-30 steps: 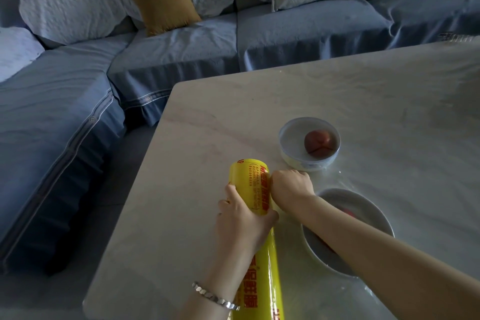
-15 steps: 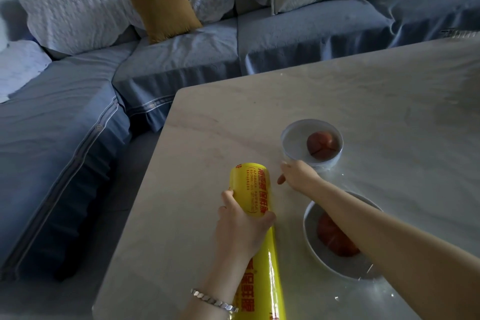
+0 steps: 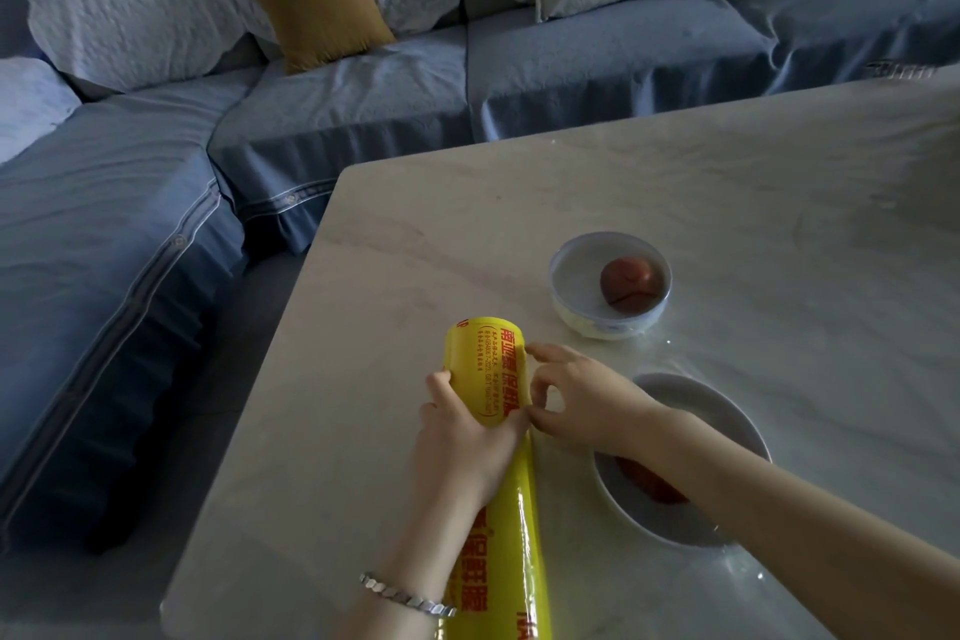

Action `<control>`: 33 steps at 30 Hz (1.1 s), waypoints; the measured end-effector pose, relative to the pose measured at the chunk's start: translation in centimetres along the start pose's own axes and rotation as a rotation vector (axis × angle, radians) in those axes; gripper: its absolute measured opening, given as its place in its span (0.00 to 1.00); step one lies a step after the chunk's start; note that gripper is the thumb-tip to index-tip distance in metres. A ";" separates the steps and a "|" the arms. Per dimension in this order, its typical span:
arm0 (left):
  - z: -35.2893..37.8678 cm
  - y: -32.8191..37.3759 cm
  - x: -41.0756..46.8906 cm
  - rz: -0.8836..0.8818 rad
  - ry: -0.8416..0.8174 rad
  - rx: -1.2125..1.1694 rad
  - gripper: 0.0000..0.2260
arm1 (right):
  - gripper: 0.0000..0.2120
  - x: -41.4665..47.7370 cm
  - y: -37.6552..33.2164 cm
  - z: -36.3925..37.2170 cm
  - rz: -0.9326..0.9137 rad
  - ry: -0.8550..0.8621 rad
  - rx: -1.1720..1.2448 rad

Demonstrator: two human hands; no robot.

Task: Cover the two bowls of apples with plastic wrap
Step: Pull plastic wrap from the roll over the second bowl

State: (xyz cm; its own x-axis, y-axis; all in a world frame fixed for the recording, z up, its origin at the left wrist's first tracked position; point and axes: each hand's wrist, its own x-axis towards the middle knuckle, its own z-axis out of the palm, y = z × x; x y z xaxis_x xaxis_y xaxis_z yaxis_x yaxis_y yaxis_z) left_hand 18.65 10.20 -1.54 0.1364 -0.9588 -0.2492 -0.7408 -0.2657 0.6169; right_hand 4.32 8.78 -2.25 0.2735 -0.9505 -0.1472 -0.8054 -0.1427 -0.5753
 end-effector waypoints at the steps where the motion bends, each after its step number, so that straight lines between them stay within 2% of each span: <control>1: 0.0 -0.1 0.0 0.001 -0.002 0.001 0.34 | 0.06 0.1 0.1 -0.1 -0.003 0.000 0.019; 6: -0.1 -0.3 0.1 0.004 -0.012 -0.006 0.33 | 0.18 0.8 0.1 0.6 -0.018 0.108 0.060; 15: -0.2 -0.2 0.1 0.000 -0.019 -0.014 0.32 | 0.22 1.0 0.1 1.2 -0.037 0.215 0.071; 22: -0.3 -0.3 0.0 -0.006 -0.031 -0.028 0.29 | 0.23 2.4 0.0 1.1 0.177 0.308 0.183; 24: -0.3 -0.2 -0.1 0.004 -0.026 -0.021 0.29 | 0.19 2.6 0.1 0.9 0.252 0.275 0.258; 29: -0.2 0.0 -0.1 0.008 -0.030 -0.003 0.29 | 0.03 3.4 0.1 -0.2 0.376 0.265 0.475; 33: -0.3 -0.1 0.0 0.009 -0.032 -0.016 0.28 | 0.08 3.9 0.3 -0.1 0.428 0.255 0.627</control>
State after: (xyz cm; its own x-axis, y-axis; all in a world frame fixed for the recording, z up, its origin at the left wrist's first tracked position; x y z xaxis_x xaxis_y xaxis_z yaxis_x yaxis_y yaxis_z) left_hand 18.90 10.24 -1.39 0.1087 -0.9575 -0.2671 -0.7314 -0.2590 0.6308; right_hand 5.07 4.97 -2.92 -0.1818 -0.9323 -0.3126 -0.3473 0.3583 -0.8666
